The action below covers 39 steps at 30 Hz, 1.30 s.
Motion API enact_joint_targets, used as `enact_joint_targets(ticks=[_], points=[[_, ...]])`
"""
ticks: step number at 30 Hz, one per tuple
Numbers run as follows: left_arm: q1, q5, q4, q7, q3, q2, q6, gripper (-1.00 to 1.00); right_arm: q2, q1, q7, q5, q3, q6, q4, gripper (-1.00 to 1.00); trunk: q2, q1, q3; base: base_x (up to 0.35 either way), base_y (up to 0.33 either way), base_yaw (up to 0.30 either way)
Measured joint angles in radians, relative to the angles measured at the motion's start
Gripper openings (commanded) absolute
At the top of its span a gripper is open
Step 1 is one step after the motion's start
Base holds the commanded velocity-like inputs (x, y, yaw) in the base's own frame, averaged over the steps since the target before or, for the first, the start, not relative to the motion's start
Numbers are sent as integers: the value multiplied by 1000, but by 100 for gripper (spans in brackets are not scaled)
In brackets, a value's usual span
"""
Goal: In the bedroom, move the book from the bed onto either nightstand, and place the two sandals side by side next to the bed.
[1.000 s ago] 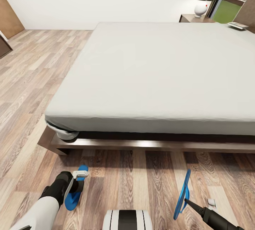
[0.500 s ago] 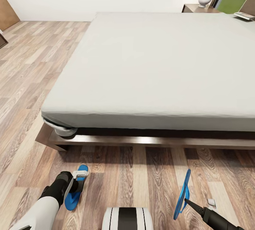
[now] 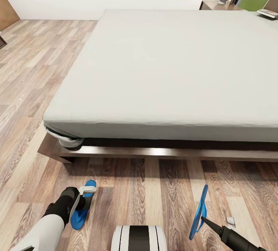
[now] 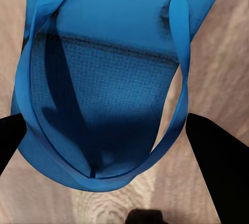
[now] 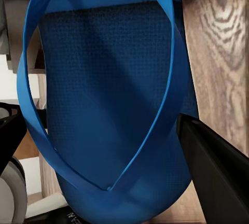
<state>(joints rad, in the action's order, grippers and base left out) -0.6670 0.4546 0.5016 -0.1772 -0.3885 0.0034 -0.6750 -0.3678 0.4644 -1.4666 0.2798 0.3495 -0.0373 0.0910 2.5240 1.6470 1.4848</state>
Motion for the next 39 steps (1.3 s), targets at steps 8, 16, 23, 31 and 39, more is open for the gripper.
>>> enact_joint_targets(ticks=[8,16,23,31,39], points=[[0,-1,0,0,-1,0,0,-100,1,0,0,0,1,0,0,-100,0,0,0,0,0,0],[0,0,0,0,0,0,0,-100,0,0,0,0,1,0,0,-100,1,2,16,0,0,0],[0,-1,-1,0,0,0,0,-100,0,0,0,0,1,0,0,-100,1,2,16,0,0,0],[0,-1,0,0,0,-1,0,-100,0,0,0,0,1,0,0,-100,2,4,35,0,0,0],[0,-1,-1,0,0,-1,0,-100,0,0,0,0,0,0,0,-100,3,5,43,0,0,0]])
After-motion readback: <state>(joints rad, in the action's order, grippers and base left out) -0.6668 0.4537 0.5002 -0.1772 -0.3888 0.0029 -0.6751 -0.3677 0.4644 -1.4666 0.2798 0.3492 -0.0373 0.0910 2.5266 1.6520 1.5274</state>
